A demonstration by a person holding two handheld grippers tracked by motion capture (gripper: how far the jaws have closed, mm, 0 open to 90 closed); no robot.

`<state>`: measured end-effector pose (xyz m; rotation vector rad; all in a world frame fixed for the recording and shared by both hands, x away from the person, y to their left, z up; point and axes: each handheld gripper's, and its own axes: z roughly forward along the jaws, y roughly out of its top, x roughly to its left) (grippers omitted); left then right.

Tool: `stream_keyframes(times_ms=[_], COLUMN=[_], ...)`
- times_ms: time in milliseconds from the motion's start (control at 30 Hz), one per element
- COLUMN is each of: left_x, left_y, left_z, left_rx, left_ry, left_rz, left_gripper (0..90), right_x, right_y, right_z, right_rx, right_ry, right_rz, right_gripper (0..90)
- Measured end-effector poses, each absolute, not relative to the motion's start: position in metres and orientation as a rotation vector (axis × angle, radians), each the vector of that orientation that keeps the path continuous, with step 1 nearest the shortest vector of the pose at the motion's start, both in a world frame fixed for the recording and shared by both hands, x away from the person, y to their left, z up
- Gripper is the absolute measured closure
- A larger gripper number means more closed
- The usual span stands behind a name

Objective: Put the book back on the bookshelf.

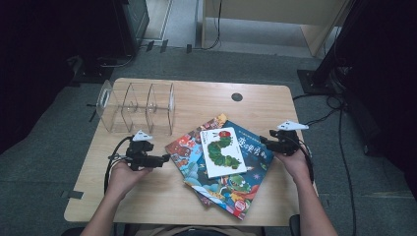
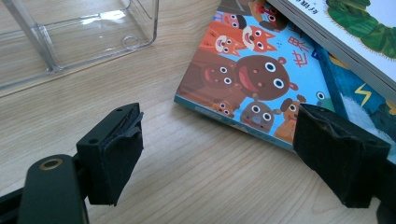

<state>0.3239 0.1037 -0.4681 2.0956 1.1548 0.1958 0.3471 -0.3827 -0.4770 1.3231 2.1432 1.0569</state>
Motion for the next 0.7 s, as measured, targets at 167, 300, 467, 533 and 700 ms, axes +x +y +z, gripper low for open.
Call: stream_keyframes(times_ms=[167, 300, 467, 533, 700], left_x=[0.326, 0.329, 0.331, 0.332, 0.334], left_y=[0.099, 0.096, 0.089, 0.087, 0.080], left_z=[-0.468, -0.469, -0.471, -0.471, -0.470], left_rx=[2.086, 2.094, 2.101, 2.111, 2.119], left_ry=[1.146, 1.141, 1.123, 1.119, 1.112], left_rz=[0.175, 0.171, 0.164, 0.160, 0.148], left_gripper=[16.5, 16.5, 16.5, 16.5, 16.5], right_x=[0.344, 0.341, 0.337, 0.336, 0.334], right_y=[-0.380, -0.377, -0.371, -0.368, -0.365], right_z=[-0.478, -0.477, -0.478, -0.478, -0.479], right_rx=[1.320, 1.308, 1.283, 1.288, 1.288], right_ry=[2.156, 2.157, 2.178, 2.188, 2.210], right_rz=[1.085, 1.101, 1.114, 1.115, 1.142], right_gripper=[50.2, 51.0, 59.1, 61.4, 68.7])
